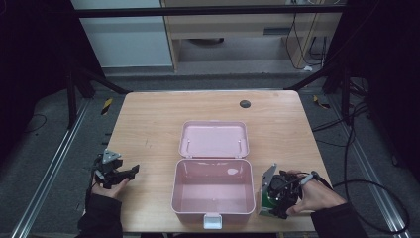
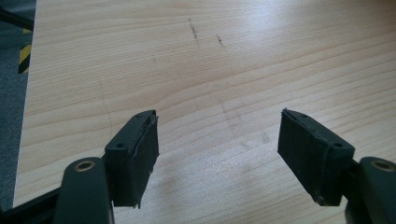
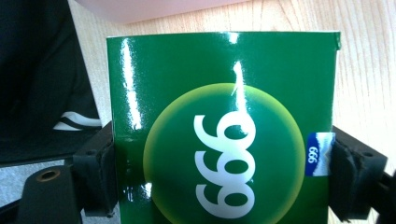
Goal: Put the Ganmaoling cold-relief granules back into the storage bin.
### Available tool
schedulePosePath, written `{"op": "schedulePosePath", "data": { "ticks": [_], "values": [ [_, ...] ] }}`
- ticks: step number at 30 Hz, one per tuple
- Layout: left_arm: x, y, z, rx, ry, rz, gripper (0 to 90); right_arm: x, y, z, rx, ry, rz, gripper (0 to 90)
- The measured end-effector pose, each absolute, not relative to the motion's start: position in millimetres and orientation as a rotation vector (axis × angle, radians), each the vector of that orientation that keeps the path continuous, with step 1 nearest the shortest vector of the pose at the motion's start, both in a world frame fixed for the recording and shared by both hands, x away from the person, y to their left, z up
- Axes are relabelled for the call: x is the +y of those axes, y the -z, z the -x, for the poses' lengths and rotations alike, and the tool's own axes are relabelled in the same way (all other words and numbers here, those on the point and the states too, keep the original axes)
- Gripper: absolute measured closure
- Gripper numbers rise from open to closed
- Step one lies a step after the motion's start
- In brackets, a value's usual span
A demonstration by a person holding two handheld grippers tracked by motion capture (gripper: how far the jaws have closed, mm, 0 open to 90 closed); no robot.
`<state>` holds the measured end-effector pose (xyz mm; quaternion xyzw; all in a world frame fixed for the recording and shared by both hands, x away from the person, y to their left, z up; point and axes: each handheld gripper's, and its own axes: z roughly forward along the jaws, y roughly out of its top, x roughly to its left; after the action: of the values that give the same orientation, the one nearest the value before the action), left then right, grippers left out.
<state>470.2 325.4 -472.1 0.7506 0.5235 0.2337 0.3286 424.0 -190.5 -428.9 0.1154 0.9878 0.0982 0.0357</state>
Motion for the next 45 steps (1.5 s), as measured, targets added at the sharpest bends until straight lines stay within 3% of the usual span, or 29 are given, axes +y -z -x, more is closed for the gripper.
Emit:
{"op": "schedulePosePath", "data": {
  "ticks": [45],
  "values": [
    [325, 472, -470, 1.369, -0.607, -1.969, 28.0, -193, 312, -421, 2.941, -0.352, -0.313, 16.3]
  ]
}}
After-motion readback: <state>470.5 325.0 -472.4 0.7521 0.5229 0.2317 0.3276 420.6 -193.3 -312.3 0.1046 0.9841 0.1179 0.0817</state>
